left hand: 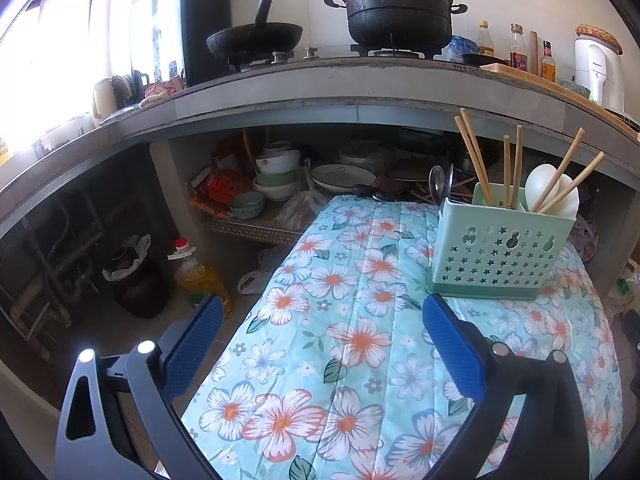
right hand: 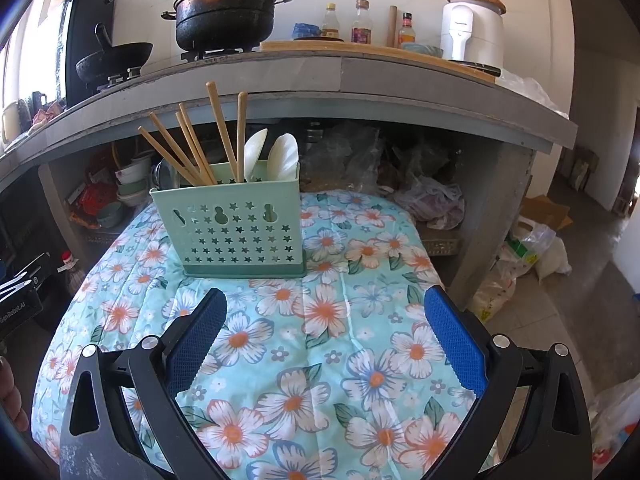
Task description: Organize utensils
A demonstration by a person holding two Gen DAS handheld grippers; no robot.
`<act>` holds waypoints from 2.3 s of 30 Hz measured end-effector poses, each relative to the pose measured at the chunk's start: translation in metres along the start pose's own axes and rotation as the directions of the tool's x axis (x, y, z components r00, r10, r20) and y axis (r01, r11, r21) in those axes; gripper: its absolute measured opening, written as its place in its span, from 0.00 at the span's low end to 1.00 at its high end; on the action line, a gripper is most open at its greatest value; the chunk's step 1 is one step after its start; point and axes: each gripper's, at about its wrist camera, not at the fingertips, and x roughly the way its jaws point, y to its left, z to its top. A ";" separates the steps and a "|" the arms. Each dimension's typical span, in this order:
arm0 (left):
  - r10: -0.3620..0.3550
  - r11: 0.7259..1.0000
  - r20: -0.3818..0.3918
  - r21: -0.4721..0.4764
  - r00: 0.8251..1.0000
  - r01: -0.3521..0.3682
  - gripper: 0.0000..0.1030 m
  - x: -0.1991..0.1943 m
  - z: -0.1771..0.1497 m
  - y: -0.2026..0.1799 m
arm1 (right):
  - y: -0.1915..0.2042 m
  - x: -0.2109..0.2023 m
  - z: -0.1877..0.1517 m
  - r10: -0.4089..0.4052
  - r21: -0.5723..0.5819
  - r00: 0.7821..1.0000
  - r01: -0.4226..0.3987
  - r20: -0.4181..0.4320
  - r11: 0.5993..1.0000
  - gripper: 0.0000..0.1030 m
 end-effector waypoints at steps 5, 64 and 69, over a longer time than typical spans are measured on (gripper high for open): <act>-0.004 1.000 -0.003 0.000 1.000 0.004 0.95 0.001 0.000 0.000 | 0.000 0.001 0.000 0.001 -0.002 1.000 -0.001 0.000 1.000 0.92; 0.008 1.000 -0.019 0.005 1.000 -0.008 0.95 0.009 0.000 0.005 | 0.005 0.003 0.003 0.016 0.008 1.000 -0.016 -0.008 1.000 0.92; 0.010 1.000 -0.024 0.004 1.000 -0.010 0.95 0.011 -0.001 0.007 | 0.006 0.002 0.003 0.016 0.007 1.000 -0.016 -0.010 1.000 0.92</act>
